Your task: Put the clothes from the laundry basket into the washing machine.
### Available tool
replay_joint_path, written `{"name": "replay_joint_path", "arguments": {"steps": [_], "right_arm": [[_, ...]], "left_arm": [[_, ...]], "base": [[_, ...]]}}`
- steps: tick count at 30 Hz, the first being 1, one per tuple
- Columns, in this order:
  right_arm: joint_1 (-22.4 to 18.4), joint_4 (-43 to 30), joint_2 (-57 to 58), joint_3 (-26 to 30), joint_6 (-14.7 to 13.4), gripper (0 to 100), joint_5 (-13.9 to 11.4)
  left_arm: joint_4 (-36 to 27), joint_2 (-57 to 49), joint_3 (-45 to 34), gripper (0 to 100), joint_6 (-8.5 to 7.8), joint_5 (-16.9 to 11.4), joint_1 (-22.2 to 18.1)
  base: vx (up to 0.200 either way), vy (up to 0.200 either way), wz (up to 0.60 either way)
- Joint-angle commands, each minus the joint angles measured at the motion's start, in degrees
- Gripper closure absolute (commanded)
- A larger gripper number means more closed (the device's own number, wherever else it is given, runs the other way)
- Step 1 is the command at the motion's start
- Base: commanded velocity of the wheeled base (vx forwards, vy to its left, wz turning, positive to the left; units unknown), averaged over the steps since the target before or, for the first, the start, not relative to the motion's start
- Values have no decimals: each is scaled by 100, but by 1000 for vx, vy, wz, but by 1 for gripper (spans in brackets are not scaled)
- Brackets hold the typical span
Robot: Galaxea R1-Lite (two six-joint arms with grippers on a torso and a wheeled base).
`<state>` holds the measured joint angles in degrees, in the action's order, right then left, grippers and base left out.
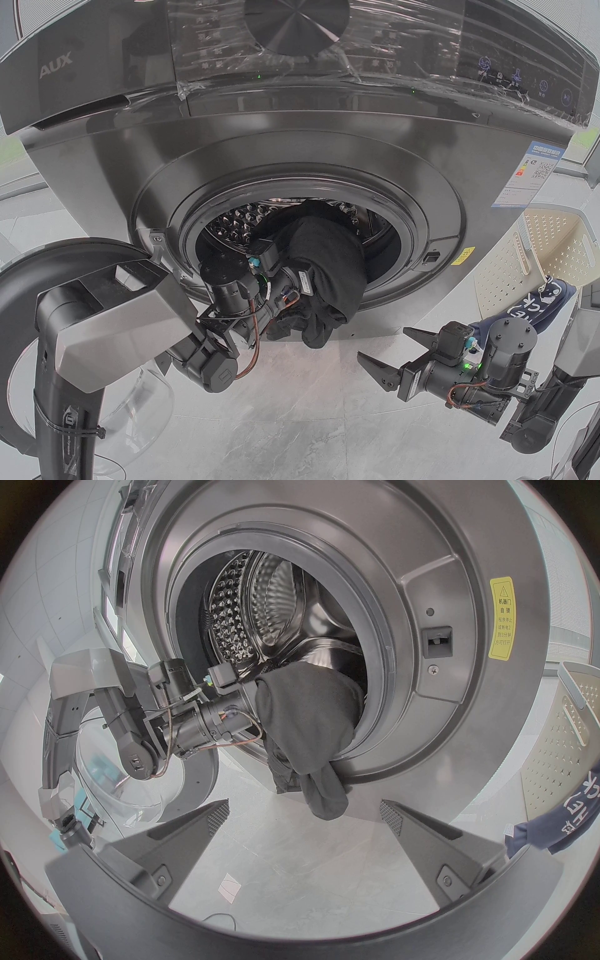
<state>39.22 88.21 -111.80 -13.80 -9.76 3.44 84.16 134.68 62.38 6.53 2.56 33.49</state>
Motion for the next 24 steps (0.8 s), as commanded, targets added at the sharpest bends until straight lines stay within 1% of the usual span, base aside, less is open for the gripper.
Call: {"name": "replay_joint_path", "arguments": {"steps": [1, 2, 4, 8, 9, 10, 13, 15, 16, 17, 20, 21, 24], "right_arm": [[7, 3, -17, 0, 1, 0, -1], [7, 3, -17, 0, 1, 0, -1], [16, 3, -26, 0, 1, 0, 8], [95, 3, -26, 9, 1, 0, 8], [95, 3, -26, 0, 1, 0, 8], [112, 3, -26, 0, 1, 0, 8], [112, 3, -26, 0, 1, 0, 8], [112, 3, -26, 0, 1, 0, 43], [112, 3, -26, -9, -8, 0, 113], [112, 3, -26, -17, -8, 0, 122], [130, 3, -26, -17, -8, 0, 122], [148, 3, -26, -17, -8, 0, 122], [156, 3, -26, -26, -8, 0, 122]], "left_arm": [[-120, 85, 46, 100, -3, -19, -9], [-137, 93, 55, 100, 6, -19, -9], [-374, 85, 231, 100, -3, -63, -97], [-1007, 76, 925, 100, 6, -80, -255], [-1025, 85, 952, 100, 6, -80, -264], [-1245, 120, 1321, 100, 6, -63, -352], [-1570, 287, 1857, 100, 6, -54, -404], [-1675, 313, 2033, 100, 15, -36, -413], [-1851, 383, 2314, 100, 15, -10, -422], [-1939, 410, 2481, 100, 23, -10, -431], [-2132, 515, 2999, 100, 32, 69, -457], [-2176, 568, 3158, 100, 32, 140, -457], [-2211, 656, 3342, 100, 23, 289, -448]], "base": [[0, 0, 0], [0, 0, 0], [0, 0, 0], [0, 0, 0], [0, 0, 0], [0, 0, 0], [0, 0, 0], [0, 0, 0], [0, 0, 0], [0, 0, 0], [0, 0, 0], [0, 0, 0], [0, 0, 0]]}}
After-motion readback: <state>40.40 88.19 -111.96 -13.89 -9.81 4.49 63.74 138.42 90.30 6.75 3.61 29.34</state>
